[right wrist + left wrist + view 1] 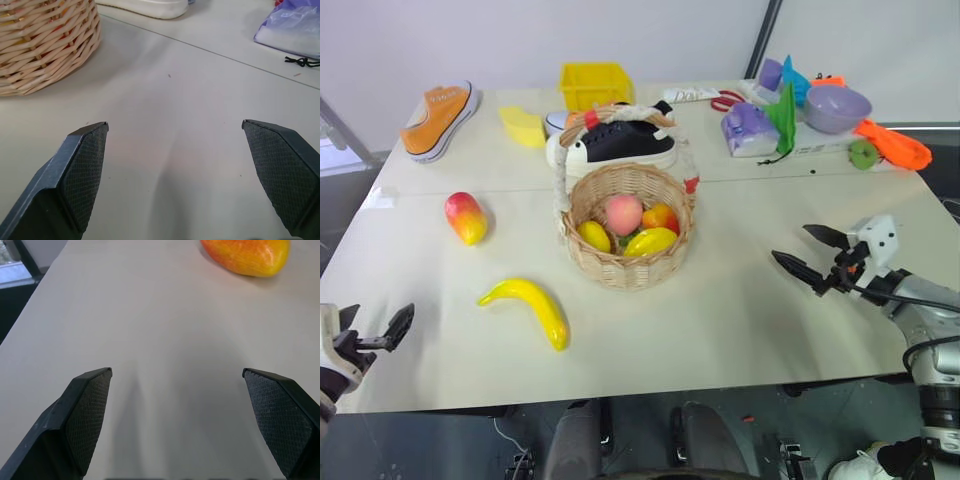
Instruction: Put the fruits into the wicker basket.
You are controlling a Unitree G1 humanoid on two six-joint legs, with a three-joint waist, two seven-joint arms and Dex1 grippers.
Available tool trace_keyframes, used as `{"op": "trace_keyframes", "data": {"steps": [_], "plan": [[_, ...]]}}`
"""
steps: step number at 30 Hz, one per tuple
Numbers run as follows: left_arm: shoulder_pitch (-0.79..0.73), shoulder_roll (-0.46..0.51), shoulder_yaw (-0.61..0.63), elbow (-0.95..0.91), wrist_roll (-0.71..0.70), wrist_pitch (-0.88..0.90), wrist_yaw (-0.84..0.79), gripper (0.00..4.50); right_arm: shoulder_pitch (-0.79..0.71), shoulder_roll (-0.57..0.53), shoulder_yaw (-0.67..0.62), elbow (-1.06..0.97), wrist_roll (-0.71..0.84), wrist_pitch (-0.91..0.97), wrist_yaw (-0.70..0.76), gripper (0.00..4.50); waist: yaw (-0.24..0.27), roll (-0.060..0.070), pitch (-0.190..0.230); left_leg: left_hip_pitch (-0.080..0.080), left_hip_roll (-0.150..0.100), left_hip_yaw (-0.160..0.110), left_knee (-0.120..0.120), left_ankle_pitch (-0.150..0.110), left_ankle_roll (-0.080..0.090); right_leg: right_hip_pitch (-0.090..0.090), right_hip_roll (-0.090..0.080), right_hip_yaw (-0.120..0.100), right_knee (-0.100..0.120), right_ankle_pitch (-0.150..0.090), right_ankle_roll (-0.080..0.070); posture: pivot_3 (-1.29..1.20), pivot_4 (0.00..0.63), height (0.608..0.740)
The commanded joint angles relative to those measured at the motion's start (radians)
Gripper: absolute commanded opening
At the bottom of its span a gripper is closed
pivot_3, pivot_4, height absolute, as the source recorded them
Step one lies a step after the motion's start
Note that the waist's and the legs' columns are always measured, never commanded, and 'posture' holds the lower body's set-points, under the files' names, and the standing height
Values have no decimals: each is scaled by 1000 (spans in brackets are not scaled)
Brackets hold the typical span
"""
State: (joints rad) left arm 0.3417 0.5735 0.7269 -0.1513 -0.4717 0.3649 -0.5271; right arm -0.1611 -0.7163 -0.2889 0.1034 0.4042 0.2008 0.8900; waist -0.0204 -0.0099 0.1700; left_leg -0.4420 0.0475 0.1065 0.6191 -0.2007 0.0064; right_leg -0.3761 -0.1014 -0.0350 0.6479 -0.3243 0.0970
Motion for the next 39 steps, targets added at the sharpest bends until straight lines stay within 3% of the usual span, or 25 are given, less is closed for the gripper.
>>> {"op": "trace_keyframes", "data": {"steps": [1,9,16,23,28,32,39], "plan": [[-2,-3,34,-42,-22,0,19,4500,-29,-2,-5,-24,2,-4,-11,4472,0,0,0,0,0,0,0,0,0,0,0,0,0,0,0,0,150,733],[-62,-12,21,-77,-54,65,97,4500,-54,14,15,-54,6,5,-23,4472,1,0,0,0,0,0,0,0,0,2,0,0,0,0,0,0,150,733],[-172,-5,-82,-162,-46,154,167,4500,-57,24,44,-142,32,47,-16,4472,6,0,0,0,0,0,1,0,0,3,1,-1,1,0,0,0,150,733],[-342,31,-174,-112,16,240,253,4500,18,-14,88,-420,159,204,59,4472,6,0,0,0,1,0,2,2,3,3,2,-1,2,2,4,0,150,733],[-495,28,-272,-99,67,329,333,4500,46,-38,222,-658,212,284,101,4472,8,-2,-1,0,1,-1,3,2,3,4,3,-2,2,2,4,0,150,733],[-640,16,-361,-20,129,387,399,4500,-26,22,324,-698,177,278,54,4472,9,-5,-1,0,1,-1,5,2,3,4,4,-2,3,3,5,0,150,733],[-861,10,-429,174,218,440,476,4500,-52,47,360,-685,163,256,48,4472,12,-7,0,-2,1,-1,9,2,4,4,5,-5,5,4,8,0,150,733]]}}
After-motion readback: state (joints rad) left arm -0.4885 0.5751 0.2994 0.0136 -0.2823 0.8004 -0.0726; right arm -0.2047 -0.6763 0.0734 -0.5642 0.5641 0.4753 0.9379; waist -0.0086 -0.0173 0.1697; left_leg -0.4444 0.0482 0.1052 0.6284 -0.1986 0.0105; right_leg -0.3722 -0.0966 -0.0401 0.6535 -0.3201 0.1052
